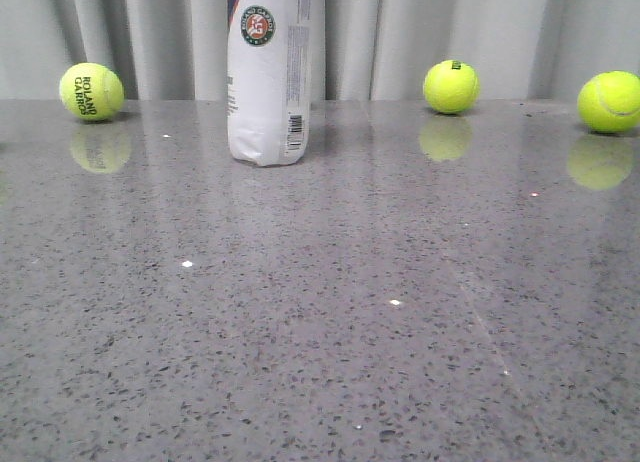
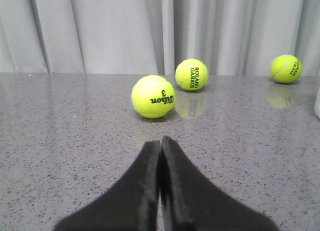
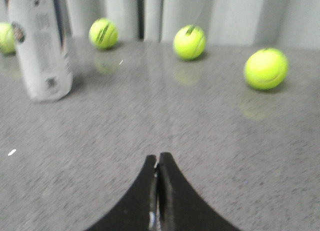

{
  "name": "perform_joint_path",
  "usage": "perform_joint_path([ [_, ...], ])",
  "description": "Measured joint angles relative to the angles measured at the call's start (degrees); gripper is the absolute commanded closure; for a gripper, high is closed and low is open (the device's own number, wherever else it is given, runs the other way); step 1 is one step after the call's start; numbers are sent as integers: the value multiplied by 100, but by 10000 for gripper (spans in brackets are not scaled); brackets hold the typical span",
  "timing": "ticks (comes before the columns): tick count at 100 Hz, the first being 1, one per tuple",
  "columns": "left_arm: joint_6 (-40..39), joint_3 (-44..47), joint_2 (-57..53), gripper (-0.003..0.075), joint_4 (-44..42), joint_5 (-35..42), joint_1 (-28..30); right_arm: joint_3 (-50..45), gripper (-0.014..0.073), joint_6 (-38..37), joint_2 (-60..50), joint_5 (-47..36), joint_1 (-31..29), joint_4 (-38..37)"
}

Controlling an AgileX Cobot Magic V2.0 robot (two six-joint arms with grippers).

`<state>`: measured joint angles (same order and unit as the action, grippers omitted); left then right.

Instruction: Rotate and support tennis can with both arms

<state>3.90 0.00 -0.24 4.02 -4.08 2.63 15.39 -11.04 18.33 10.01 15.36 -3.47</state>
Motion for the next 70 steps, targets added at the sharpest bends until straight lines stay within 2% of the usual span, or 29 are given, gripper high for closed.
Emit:
perform_joint_path([
  [8, 0, 0, 0, 740, 0, 0, 0, -395, 662, 28, -170, -635, -316, -7],
  [18, 0, 0, 0, 740, 0, 0, 0, -815, 662, 177, -452, -1001, -629, -12],
  [34, 0, 0, 0, 740, 0, 0, 0, -1202, 662, 540, -897, -1001, -922, 52],
  [45, 0, 0, 0, 740, 0, 0, 0, -1353, 662, 785, -1311, -685, -1031, 269],
  [70, 0, 0, 0, 740, 0, 0, 0, -1685, 662, 868, -1881, -479, -1251, 347],
])
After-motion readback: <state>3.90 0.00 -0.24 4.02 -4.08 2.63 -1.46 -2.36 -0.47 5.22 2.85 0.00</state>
